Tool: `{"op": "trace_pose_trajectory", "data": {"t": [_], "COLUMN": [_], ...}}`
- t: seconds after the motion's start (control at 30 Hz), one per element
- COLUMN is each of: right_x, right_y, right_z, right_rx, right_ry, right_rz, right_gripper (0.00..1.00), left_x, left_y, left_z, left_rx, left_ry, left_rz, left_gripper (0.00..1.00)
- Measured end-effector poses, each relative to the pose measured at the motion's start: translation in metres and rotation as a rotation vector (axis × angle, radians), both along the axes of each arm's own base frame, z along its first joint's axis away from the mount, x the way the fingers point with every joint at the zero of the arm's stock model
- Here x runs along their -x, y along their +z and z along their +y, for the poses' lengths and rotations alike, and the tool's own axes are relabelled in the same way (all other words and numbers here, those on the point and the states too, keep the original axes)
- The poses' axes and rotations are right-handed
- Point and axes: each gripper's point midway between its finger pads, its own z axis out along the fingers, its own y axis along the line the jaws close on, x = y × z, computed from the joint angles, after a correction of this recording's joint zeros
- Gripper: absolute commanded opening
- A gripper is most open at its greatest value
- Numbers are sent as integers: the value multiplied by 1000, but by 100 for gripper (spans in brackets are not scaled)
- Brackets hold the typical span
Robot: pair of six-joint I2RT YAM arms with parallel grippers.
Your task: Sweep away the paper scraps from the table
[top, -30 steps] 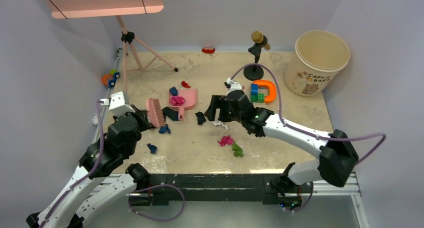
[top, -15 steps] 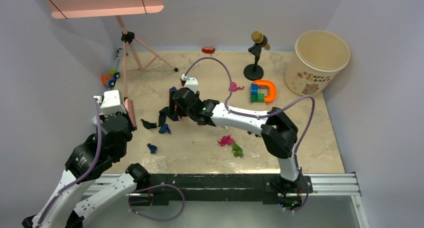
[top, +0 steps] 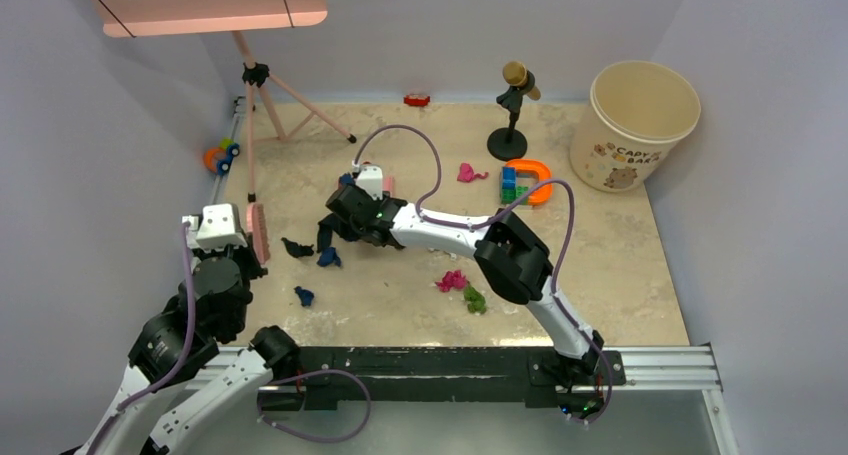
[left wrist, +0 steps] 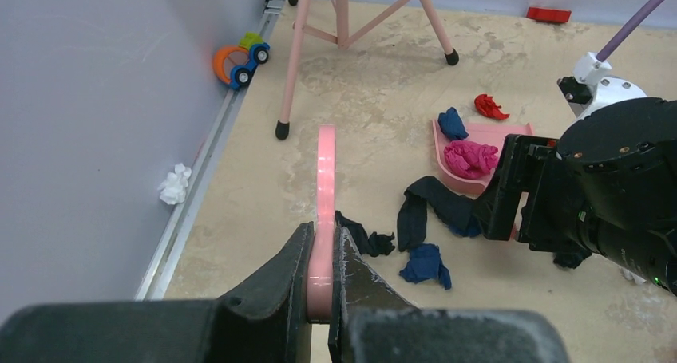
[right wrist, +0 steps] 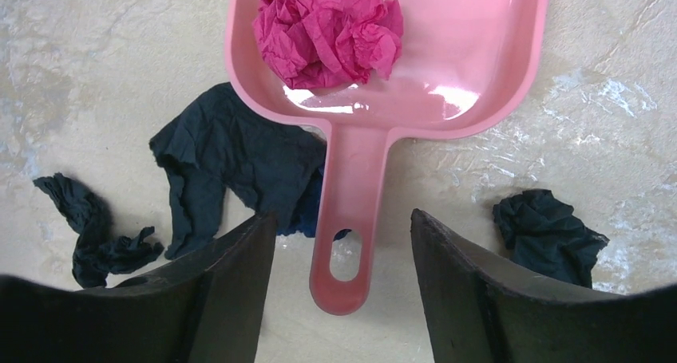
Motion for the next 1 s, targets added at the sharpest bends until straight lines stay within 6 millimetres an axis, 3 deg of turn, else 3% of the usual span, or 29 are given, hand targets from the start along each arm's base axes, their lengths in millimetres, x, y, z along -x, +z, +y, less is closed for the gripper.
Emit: {"op": "trace_pose_trajectory", "data": {"t": [0.23,0.47,0.73,0.93,1.0], "right_x": [-2,-1,1,3,4], "right_y": [6,3,-5,-9,-12], "right_z": [2,2,1,-1,-2], "right_rx": [2,5,12,14,16], "right_ry": [-2,-6,-6,-5,-8], "right_rz": [-1,6,19,30,35], "right_gripper": [59,46,47,24,23], "left_x": [-2,-1,-1,-2,-2], "left_y": [-4,-7,-8,-12,-13], "left_z": [-3,-3,-3,-4,-4], "left_rx": [14,37,53,51,50], "left_ry": [-3,2,5,6,6], "left_rz": [-7,-13,-17,-10,-7], "left_gripper": [0,0,0,0,0]}}
